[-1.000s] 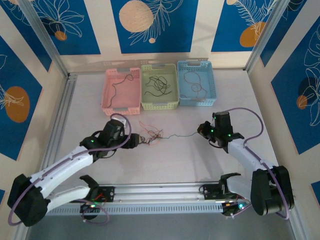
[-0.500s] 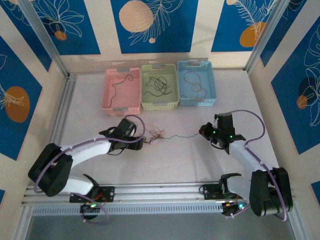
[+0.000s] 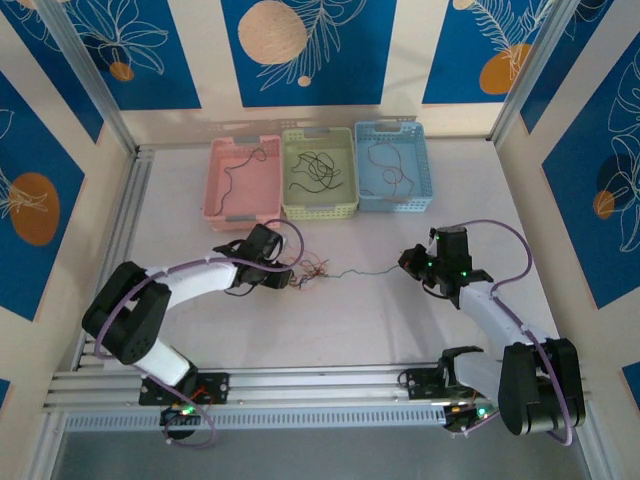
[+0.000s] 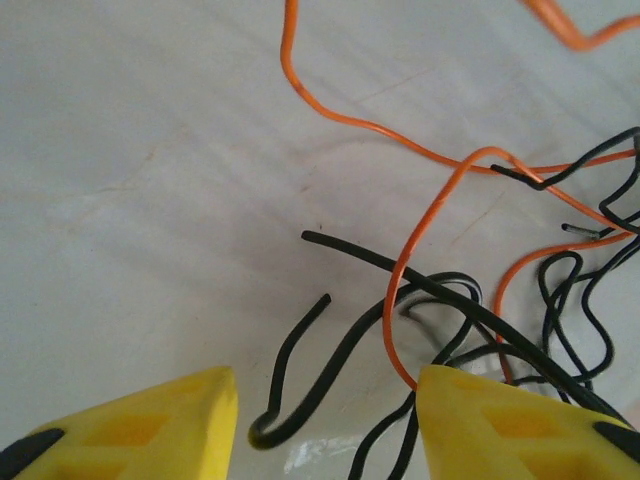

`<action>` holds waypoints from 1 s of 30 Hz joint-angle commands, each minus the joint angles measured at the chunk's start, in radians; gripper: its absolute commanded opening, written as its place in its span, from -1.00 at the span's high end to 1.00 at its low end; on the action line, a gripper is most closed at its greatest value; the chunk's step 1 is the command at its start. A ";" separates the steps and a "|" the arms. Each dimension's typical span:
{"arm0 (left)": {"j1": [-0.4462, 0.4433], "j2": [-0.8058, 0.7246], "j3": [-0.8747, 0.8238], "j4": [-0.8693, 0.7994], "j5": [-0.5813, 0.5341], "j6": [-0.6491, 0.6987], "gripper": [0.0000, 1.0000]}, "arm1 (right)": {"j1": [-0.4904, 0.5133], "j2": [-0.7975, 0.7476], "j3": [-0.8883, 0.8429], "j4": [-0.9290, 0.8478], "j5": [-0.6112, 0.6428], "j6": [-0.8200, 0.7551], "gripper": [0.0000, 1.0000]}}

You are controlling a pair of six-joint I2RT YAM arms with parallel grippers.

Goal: Untangle the cables

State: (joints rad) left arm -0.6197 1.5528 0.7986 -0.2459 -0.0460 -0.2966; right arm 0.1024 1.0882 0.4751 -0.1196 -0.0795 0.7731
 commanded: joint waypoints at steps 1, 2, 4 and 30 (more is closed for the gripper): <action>0.014 0.006 0.020 0.002 0.031 0.025 0.09 | -0.010 -0.013 -0.013 0.009 -0.022 -0.015 1.00; 0.016 0.004 0.021 0.002 0.031 0.026 0.10 | -0.011 -0.013 -0.014 0.010 -0.023 -0.016 1.00; 0.017 0.001 0.021 0.003 0.036 0.029 0.23 | -0.011 -0.013 -0.016 0.010 -0.027 -0.016 1.00; 0.016 -0.530 0.146 -0.544 -0.268 -0.058 1.00 | -0.214 -0.205 -0.083 -0.130 0.102 0.045 1.00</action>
State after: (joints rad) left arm -0.6125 1.0931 0.8845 -0.6239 -0.2260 -0.3328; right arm -0.0834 0.9195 0.4103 -0.1974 -0.0170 0.7937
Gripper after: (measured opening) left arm 0.065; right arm 0.059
